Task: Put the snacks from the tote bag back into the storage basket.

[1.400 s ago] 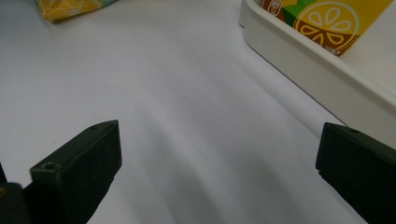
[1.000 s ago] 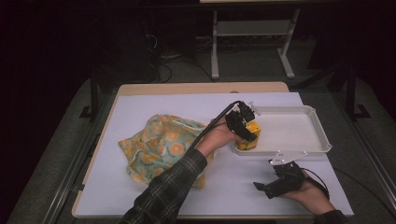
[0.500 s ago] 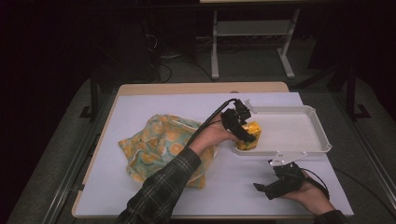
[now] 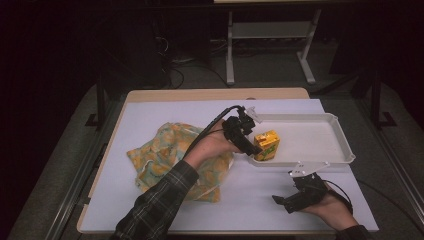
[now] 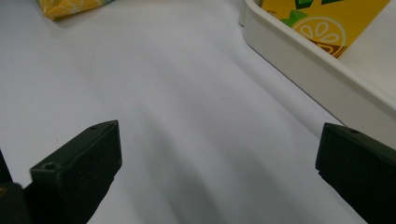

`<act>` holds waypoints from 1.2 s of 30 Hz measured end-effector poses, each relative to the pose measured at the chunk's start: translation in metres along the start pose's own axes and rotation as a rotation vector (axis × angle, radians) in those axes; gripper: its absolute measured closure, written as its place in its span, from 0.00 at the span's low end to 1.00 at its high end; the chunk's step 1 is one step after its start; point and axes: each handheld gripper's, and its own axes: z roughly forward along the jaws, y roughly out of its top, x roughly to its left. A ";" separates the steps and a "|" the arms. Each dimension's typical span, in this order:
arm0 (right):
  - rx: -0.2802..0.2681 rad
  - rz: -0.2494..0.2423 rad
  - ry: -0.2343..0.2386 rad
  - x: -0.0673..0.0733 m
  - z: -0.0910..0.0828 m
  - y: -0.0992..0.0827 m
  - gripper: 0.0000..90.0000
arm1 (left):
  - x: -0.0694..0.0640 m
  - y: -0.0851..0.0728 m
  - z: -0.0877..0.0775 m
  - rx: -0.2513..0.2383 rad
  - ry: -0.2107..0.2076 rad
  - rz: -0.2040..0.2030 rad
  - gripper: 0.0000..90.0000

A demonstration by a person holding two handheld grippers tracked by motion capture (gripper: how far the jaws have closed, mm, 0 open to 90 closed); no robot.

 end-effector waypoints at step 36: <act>0.019 -0.005 -0.012 0.000 0.003 -0.001 0.06 | -0.009 -0.110 -0.090 -0.082 0.114 -0.116 0.25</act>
